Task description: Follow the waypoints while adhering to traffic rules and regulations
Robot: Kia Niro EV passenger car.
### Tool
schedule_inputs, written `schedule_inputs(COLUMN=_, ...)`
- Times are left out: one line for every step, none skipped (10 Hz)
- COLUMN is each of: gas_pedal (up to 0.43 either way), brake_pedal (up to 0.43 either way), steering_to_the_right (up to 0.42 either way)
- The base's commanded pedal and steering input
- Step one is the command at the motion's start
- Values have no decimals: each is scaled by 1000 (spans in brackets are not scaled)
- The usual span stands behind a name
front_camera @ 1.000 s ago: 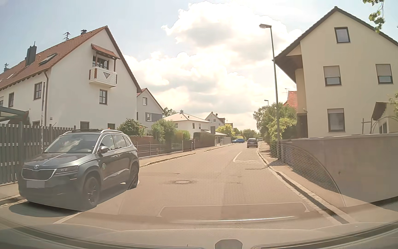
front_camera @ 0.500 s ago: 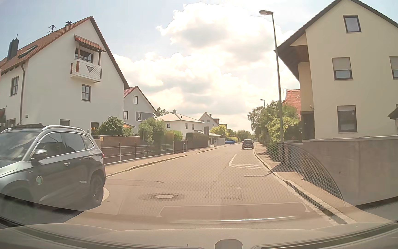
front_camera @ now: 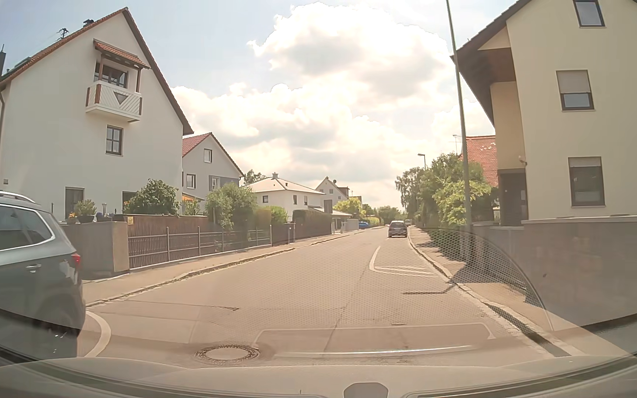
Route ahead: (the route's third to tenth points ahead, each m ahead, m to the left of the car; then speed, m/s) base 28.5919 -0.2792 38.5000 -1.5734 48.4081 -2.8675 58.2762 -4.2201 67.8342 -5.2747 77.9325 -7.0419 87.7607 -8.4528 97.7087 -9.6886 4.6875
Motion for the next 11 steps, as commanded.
schedule_inputs(gas_pedal=130, brake_pedal=0, steering_to_the_right=-41)
schedule_inputs(gas_pedal=130, brake_pedal=0, steering_to_the_right=-42)
schedule_inputs(gas_pedal=130, brake_pedal=0, steering_to_the_right=-42)
schedule_inputs(gas_pedal=130, brake_pedal=0, steering_to_the_right=-46)
schedule_inputs(gas_pedal=130, brake_pedal=0, steering_to_the_right=-53)
schedule_inputs(gas_pedal=130, brake_pedal=0, steering_to_the_right=-61)
schedule_inputs(gas_pedal=130, brake_pedal=0, steering_to_the_right=-67)
schedule_inputs(gas_pedal=130, brake_pedal=0, steering_to_the_right=-69)
schedule_inputs(gas_pedal=130, brake_pedal=0, steering_to_the_right=-69)
schedule_inputs(gas_pedal=130, brake_pedal=0, steering_to_the_right=-66)
schedule_inputs(gas_pedal=130, brake_pedal=0, steering_to_the_right=-63)
